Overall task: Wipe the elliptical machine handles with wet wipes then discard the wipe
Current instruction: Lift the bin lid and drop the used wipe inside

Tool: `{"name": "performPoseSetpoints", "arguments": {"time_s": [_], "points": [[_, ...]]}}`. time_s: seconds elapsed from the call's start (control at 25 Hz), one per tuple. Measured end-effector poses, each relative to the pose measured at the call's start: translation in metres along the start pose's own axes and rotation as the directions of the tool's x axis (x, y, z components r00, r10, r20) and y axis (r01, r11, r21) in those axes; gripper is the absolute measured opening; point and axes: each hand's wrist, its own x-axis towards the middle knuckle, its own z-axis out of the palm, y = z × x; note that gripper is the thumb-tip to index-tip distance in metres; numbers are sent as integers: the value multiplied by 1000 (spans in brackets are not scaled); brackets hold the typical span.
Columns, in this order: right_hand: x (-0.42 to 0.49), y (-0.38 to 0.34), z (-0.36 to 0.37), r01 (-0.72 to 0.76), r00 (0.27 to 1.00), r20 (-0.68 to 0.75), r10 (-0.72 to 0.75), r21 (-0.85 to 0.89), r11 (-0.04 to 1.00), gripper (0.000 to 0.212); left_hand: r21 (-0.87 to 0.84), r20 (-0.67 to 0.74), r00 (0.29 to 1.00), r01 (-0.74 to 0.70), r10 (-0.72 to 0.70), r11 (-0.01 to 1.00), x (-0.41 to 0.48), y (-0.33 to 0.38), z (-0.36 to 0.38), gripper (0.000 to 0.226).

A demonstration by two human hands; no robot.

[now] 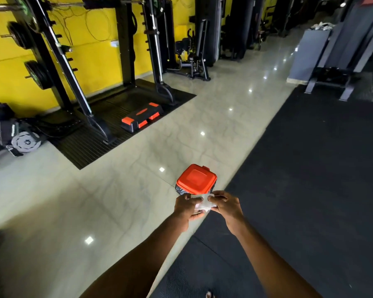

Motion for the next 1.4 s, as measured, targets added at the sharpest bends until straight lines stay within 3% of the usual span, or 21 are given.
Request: {"name": "performPoseSetpoints", "arguments": {"time_s": [0.28,0.52,0.72,1.04,1.12,1.28,1.4], "points": [[197,-52,41,29,984,175,12,-228,973,13,-127,-125,988,73,-89,989,155,78,15,36],[366,-70,99,73,934,352,66,-367,927,16,-240,-228,964,83,-139,967,302,134,11,10],[464,-86,148,93,878,455,152,-472,877,11,-332,-340,911,115,-233,936,385,165,5,5],[571,-61,188,138,731,586,349,-628,765,16,-573,-514,756,49,-406,818,450,159,14,8],[590,-45,188,165,674,618,405,-661,732,16,-620,-562,688,16,-459,784,460,150,26,10],[624,-5,180,263,567,672,477,-696,668,22,-708,-608,558,-62,-564,703,483,111,44,11],[644,28,175,348,547,675,495,-721,599,19,-774,-590,493,-120,-640,622,505,66,52,13]]}}
